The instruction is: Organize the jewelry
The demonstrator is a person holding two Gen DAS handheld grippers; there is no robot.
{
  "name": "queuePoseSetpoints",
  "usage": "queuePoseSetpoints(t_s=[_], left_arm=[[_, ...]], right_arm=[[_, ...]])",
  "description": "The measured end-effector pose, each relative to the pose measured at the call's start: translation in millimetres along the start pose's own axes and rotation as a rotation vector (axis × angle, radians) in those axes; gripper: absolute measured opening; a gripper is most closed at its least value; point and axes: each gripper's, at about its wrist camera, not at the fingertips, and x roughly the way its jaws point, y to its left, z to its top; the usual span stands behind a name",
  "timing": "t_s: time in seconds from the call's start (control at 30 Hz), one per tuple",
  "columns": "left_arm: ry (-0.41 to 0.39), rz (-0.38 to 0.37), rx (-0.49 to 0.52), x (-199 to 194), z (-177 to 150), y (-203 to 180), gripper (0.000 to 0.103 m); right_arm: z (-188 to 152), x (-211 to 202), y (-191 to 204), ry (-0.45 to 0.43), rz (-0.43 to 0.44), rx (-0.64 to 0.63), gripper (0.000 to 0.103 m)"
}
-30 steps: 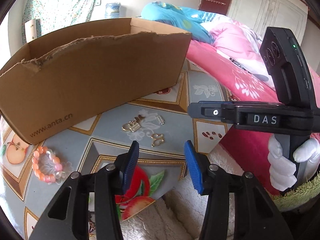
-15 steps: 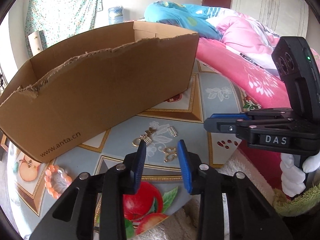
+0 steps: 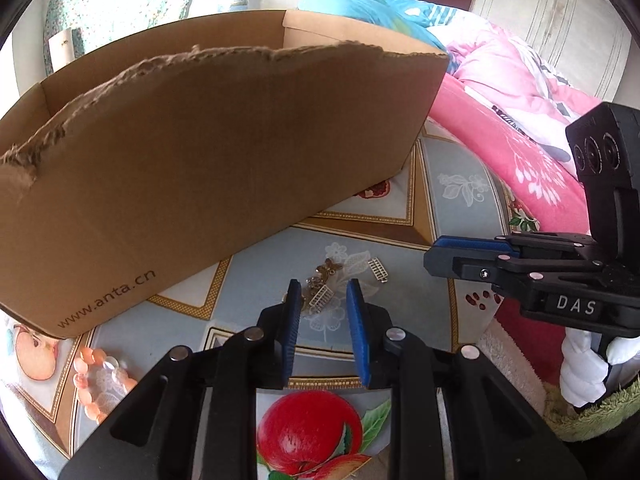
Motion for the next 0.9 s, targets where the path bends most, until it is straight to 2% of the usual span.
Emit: queuePoseSetpoints(t_s=[0.3,0.4,0.57,0.8,0.9], left_arm=[[-0.007,0.024,-0.045,-15,-15,10,0.023],[-0.038,-0.007,-0.04,-19,-13,8,0.022],[-0.066,-0.065,0.046,-13,-5,-13,0.023],[-0.02,-0.066,0.074,1,-10,-18,0.023],[-0.008,-0.094,0.031,-2,-11,-12,0.023]], right_arm=[[1,-2,12,-0.011,-0.012,-0.025,0.018],[0,-5,15,-0.017,-0.012,-0.034,0.018],[-1,-6,20,-0.014,-0.019,-0.042,0.018],[1,-6,22,-0.011,-0.024,-0.046,0.019],[2,-5,21,-0.013,-0.022,-0.045,0.019]])
